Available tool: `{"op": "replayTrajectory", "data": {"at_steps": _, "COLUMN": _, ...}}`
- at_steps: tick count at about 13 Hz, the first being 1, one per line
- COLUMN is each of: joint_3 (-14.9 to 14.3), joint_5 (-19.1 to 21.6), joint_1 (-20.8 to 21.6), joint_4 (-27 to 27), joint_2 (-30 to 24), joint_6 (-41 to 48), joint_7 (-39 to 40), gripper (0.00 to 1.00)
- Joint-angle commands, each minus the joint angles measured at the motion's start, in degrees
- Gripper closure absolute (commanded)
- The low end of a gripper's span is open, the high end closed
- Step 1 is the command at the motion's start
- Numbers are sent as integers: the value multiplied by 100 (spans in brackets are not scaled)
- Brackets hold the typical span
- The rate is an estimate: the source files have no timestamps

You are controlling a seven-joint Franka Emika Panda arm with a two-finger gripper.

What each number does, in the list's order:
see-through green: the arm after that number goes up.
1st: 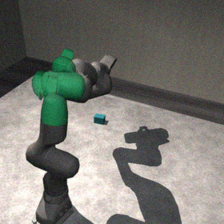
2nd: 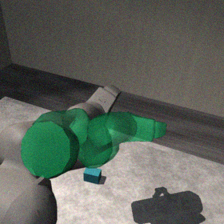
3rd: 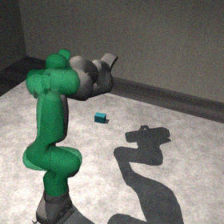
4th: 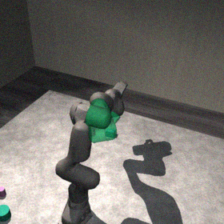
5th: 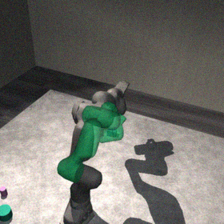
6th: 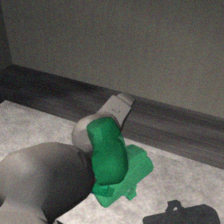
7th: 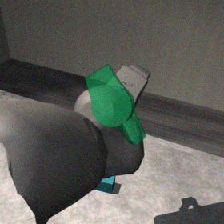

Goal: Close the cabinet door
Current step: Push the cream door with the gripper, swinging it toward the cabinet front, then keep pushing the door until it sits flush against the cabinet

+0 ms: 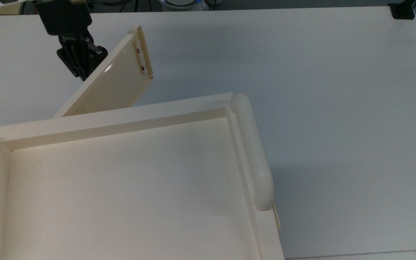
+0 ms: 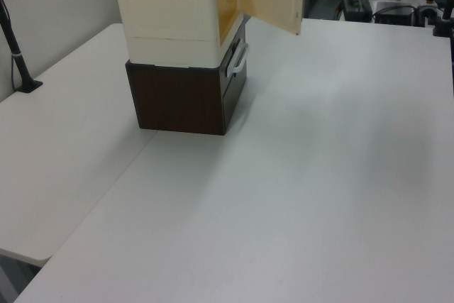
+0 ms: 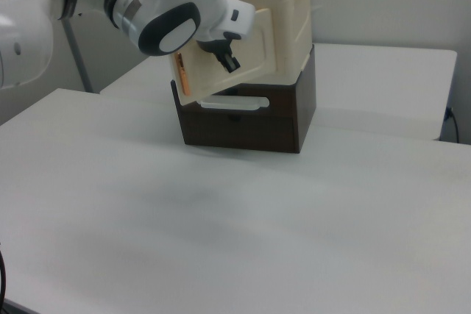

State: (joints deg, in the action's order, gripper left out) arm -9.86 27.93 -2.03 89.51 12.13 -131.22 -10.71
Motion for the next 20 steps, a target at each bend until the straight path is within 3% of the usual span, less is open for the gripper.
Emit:
{"op": "replayTrajectory", "data": {"at_steps": 1, "joint_3": 151, "joint_5": 107, "joint_1": 211, "joint_4": 5, "joint_2": 149, "joint_6": -595, "joint_7": -133, "gripper": 100}}
{"op": "replayTrajectory", "data": {"at_steps": 5, "joint_3": 177, "joint_5": 107, "joint_1": 484, "joint_4": -4, "joint_2": 456, "joint_6": -1921, "joint_7": -509, "gripper": 100}}
{"op": "replayTrajectory", "data": {"at_steps": 11, "joint_3": 335, "joint_5": 248, "joint_1": 476, "joint_4": -83, "joint_2": 852, "joint_6": -3214, "joint_7": -836, "gripper": 100}}
{"op": "replayTrajectory", "data": {"at_steps": 17, "joint_3": 353, "joint_5": 204, "joint_1": 546, "joint_4": -39, "joint_2": 801, "joint_6": -3199, "joint_7": -757, "gripper": 100}}
{"op": "replayTrajectory", "data": {"at_steps": 20, "joint_3": 353, "joint_5": 195, "joint_1": 546, "joint_4": 548, "joint_2": 441, "joint_6": -3067, "joint_7": -283, "gripper": 100}}
